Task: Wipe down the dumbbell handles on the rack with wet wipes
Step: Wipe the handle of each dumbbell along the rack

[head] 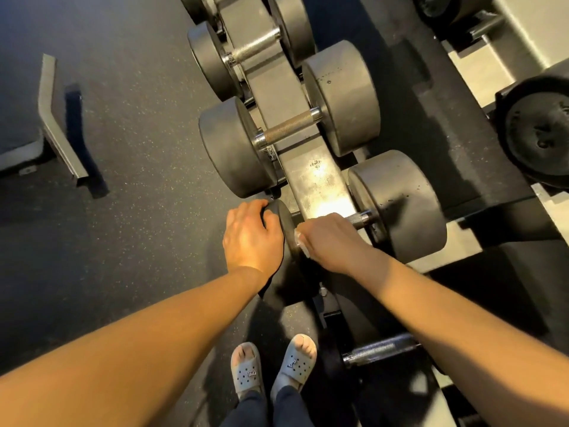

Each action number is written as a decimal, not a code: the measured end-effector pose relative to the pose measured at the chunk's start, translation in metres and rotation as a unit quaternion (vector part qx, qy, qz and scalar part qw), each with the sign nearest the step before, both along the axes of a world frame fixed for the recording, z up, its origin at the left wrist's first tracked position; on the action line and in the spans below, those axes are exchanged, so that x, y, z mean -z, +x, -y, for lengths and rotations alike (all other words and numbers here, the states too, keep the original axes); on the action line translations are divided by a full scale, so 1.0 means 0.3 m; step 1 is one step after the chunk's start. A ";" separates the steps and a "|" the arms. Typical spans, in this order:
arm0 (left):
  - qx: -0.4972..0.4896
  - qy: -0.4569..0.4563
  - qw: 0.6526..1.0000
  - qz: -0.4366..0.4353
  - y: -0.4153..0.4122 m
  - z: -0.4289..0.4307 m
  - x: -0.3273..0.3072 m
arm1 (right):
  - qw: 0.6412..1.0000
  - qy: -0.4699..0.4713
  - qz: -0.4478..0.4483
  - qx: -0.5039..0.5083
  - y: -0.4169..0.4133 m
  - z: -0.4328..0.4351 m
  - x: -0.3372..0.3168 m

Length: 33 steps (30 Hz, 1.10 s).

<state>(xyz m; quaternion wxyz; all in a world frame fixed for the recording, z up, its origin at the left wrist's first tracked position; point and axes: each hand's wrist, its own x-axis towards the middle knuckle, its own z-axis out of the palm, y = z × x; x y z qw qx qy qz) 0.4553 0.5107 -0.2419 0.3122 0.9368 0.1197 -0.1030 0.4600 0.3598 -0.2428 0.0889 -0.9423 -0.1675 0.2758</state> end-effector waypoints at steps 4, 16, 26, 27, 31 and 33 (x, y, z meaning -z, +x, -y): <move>-0.001 -0.002 1.000 0.000 0.001 -0.001 -0.005 | 0.990 -0.140 0.012 0.003 0.055 0.063 -0.018; 0.001 0.008 1.000 0.003 0.005 0.001 -0.001 | 0.998 -0.016 0.058 -0.015 -0.025 0.024 0.033; 0.018 0.008 1.000 0.001 0.006 -0.003 0.007 | 0.984 -0.050 0.169 0.006 -0.109 0.075 0.003; 0.021 0.005 1.000 0.002 0.005 -0.005 0.010 | 0.983 -0.032 0.182 0.000 -0.127 0.066 0.006; 0.034 -0.003 0.999 0.005 0.005 -0.011 0.021 | 0.969 0.076 0.179 0.150 -0.167 0.006 -0.017; 0.083 0.017 0.996 0.020 0.011 -0.022 0.024 | 0.940 0.146 0.118 0.283 -0.189 -0.034 -0.041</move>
